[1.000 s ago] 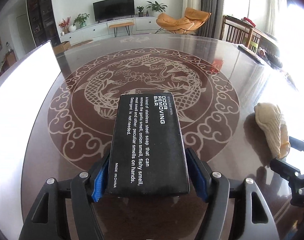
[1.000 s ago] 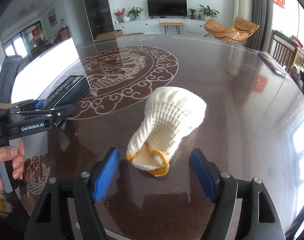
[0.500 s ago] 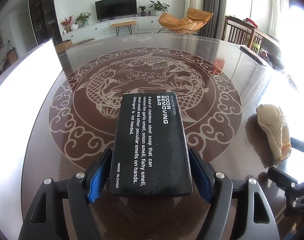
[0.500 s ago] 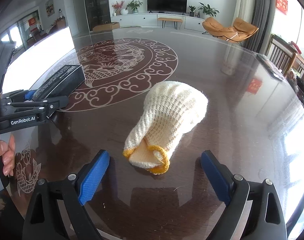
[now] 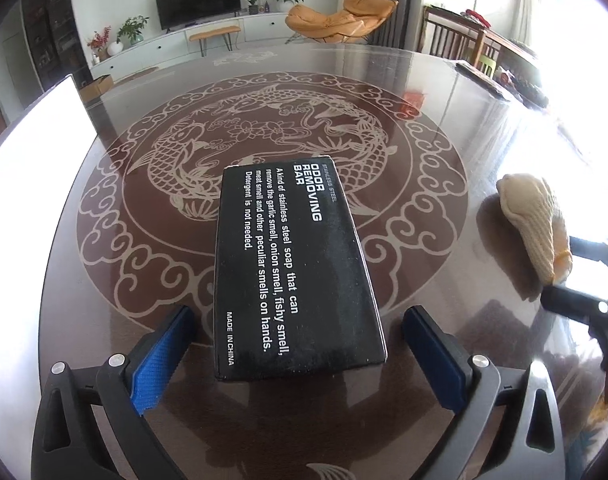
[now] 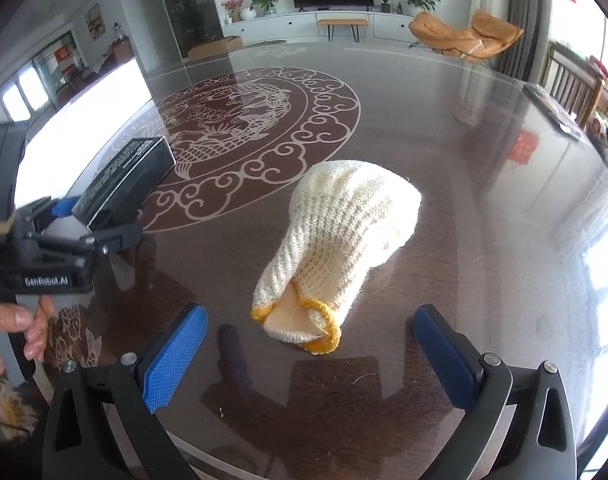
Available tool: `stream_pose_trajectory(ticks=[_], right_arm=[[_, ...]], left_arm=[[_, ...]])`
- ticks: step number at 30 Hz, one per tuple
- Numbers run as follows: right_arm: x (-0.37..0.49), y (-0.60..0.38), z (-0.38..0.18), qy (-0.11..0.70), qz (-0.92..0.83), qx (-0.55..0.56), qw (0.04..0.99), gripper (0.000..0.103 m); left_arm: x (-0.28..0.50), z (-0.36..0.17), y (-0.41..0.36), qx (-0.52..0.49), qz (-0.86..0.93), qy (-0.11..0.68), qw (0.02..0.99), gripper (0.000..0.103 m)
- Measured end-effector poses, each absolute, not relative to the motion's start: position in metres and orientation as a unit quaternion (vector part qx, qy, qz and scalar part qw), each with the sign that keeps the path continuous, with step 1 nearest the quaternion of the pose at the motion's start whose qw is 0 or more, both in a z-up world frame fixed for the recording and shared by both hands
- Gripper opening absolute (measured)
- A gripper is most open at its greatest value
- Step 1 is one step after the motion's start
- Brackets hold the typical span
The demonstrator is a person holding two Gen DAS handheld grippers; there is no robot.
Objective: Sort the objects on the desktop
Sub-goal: 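Grasp the cream knitted pouch with the right gripper while left holds the black box, then carry black box and knitted pouch into the white box and open both grippers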
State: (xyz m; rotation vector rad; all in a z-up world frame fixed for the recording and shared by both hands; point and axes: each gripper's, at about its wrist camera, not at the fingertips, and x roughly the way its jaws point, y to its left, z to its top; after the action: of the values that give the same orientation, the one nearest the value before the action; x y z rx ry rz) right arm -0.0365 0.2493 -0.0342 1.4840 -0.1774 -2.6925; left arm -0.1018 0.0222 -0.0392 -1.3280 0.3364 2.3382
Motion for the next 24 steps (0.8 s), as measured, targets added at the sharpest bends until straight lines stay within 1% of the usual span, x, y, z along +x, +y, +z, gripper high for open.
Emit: stream_pose_trajectory(ticks=[3,5,6,7,8,9,10,13,17,20,24], right_arm=[[-0.053,0.264,-0.028,-0.12,-0.86,0.496,0.015,0.103],[-0.069,0.267,-0.028,-0.136,-0.848,0.512,0.011,0.103],[-0.078,0.266,-0.028,-0.135,-0.843,0.521,0.012,0.103],[-0.083,0.263,-0.028,-0.122,-0.841,0.527,0.008,0.102],[-0.087,0.26,-0.027,-0.1,-0.841,0.532,-0.004,0.088],[-0.088,0.256,-0.025,-0.068,-0.843,0.533,-0.021,0.052],[-0.087,0.253,-0.023,-0.052,-0.842,0.537,-0.022,0.047],[-0.077,0.256,-0.01,-0.062,-0.847,0.528,-0.014,0.046],[-0.067,0.237,0.035,-0.058,-0.87,0.489,0.024,0.046],[-0.074,0.2,0.078,-0.044,-0.886,0.456,0.071,0.046],[-0.083,0.124,0.129,-0.024,-0.899,0.41,0.154,0.046]], left_arm=[[-0.107,-0.036,0.026,-0.502,0.826,0.131,0.221,0.103],[-0.109,-0.035,0.029,-0.491,0.832,0.141,0.214,0.103],[-0.11,-0.033,0.031,-0.482,0.837,0.149,0.212,0.087],[-0.109,-0.031,0.03,-0.474,0.84,0.146,0.221,0.075],[-0.111,-0.029,0.028,-0.473,0.841,0.143,0.219,0.058],[-0.112,-0.027,0.026,-0.475,0.84,0.137,0.222,0.058],[-0.112,-0.025,0.022,-0.472,0.842,0.129,0.226,0.057],[-0.104,-0.009,0.006,-0.453,0.856,0.104,0.226,0.057],[-0.096,0.035,-0.036,-0.432,0.869,0.007,0.24,0.057],[-0.086,0.08,-0.083,-0.396,0.886,-0.045,0.237,0.057],[-0.079,0.127,-0.163,-0.358,0.91,-0.073,0.195,0.057]])
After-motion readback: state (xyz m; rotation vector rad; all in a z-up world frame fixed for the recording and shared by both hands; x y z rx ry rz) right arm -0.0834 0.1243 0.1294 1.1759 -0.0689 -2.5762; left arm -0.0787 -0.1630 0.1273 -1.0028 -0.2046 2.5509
